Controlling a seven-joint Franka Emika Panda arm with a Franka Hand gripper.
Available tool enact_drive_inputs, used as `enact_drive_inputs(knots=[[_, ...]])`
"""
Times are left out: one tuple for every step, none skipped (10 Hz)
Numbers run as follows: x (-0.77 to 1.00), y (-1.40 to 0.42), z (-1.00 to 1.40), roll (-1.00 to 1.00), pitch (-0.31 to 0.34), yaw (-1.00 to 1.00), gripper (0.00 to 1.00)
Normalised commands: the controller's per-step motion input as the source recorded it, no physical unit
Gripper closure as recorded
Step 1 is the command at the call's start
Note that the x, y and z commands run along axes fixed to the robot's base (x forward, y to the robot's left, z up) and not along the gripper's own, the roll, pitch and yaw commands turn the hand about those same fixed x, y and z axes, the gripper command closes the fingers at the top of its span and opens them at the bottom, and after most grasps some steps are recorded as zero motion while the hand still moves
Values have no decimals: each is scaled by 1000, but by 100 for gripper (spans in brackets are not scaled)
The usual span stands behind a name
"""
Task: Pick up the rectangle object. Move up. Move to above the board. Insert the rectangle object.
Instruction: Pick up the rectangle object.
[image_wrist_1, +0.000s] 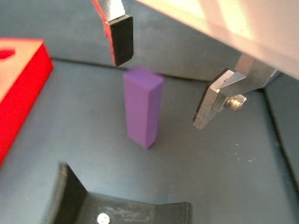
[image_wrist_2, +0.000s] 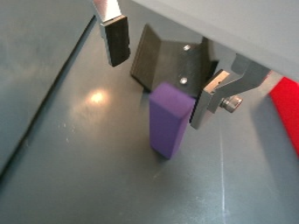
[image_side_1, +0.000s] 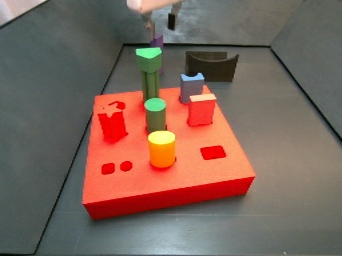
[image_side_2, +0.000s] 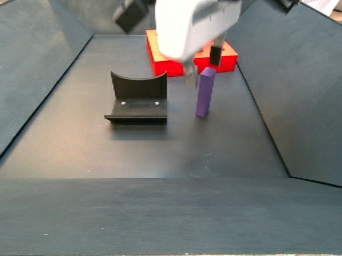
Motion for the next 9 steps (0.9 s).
enact_drive_inputs(knots=[[0,-97,-526,-14,66,957,0],[-149,-191,-163,-113,-117,500,0],[-143,-117,-140,-10,-53,277,0],[-551,-246,-620,11,-76,314,0],[-323,-9,-303,-29,-74,229,0],[-134,0,-3,-20,-59,140,0],[0,-103,-29,0,-9,11,0],[243,-183,0,-59,3,0,0],[134,-174,-149,-41,0,0,0]])
